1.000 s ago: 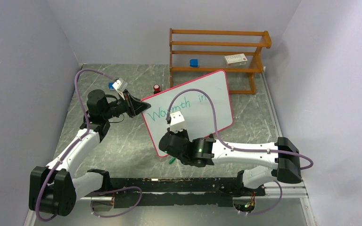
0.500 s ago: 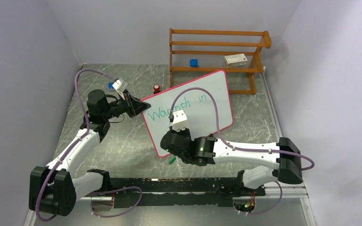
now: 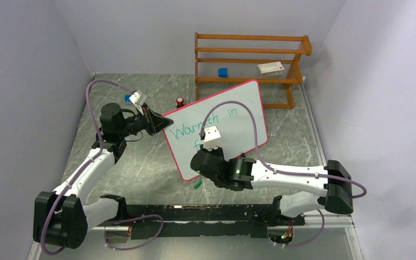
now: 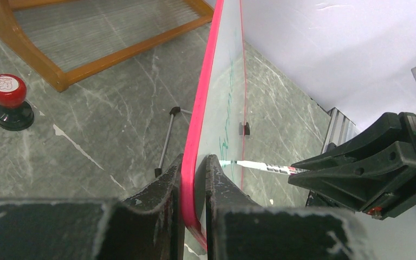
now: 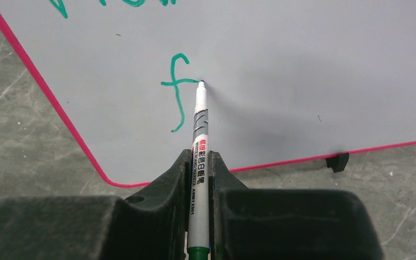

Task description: Write a sentence on the whiteboard

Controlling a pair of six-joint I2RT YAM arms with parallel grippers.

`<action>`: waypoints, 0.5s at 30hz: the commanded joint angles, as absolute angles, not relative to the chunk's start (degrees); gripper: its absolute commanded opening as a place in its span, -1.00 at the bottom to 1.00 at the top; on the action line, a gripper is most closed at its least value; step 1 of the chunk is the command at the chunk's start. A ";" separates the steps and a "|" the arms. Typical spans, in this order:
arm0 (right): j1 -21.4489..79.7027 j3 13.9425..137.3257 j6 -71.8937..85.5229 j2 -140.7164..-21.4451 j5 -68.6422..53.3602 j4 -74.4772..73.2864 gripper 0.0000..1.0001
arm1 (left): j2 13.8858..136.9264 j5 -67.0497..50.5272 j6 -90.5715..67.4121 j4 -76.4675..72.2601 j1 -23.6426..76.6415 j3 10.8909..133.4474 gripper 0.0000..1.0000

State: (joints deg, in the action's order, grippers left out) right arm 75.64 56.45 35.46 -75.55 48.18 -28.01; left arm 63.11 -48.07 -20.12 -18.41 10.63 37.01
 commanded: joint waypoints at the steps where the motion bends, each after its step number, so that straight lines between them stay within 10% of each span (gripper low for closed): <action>1: 75.23 54.47 34.06 -70.98 48.51 -25.20 -1.00 | 64.48 -45.78 -13.01 -11.88 11.34 35.95 -0.90; 15: 74.53 52.29 32.62 -70.29 47.92 -22.94 -1.00 | 64.86 -45.98 -13.20 -12.15 11.34 35.95 -0.90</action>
